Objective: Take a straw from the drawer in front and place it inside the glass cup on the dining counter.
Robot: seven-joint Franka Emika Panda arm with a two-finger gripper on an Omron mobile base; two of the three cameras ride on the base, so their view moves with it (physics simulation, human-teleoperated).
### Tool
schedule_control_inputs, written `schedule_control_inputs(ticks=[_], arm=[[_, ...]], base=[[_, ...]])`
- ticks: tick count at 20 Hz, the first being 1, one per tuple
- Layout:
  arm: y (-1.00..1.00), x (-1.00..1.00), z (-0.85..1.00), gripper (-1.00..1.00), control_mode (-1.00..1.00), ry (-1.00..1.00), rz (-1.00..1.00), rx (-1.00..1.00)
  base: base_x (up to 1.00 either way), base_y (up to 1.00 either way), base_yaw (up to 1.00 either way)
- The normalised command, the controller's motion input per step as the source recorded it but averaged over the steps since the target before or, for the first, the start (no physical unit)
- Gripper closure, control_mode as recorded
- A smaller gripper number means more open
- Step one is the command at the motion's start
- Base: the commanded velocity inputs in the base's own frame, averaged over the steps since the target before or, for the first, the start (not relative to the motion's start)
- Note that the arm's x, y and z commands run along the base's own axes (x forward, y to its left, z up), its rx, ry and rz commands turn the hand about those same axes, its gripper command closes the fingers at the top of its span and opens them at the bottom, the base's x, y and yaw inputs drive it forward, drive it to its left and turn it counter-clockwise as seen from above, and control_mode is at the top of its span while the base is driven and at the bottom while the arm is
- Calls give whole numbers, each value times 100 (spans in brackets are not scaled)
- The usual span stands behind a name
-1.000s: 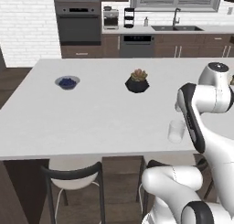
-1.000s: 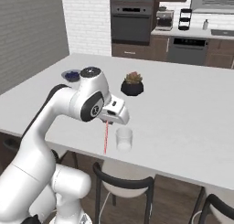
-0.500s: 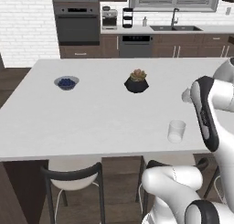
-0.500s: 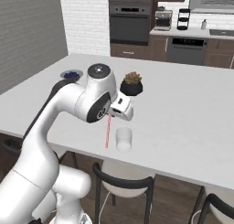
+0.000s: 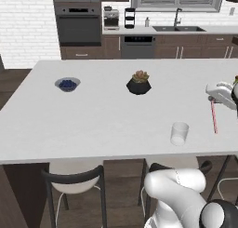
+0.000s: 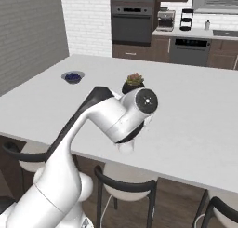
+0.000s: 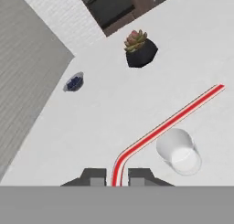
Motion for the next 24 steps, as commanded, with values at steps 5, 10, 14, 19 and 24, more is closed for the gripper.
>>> schedule_control_inputs(ticks=[5, 10, 14, 19, 24], arm=[[8, 36, 0, 100, -100, -12, 8, 27], [0, 43, -12, 100, -100, -9, 1, 6], [0, 36, -33, 100, -100, -6, 0, 0], [0, 13, -33, 100, -100, -14, 0, 0], [9, 22, -16, 100, -100, -19, 0, 0]], base=[[0, 0, 0], [0, 0, 0], [0, 0, 0], [0, 0, 0], [0, 0, 0]])
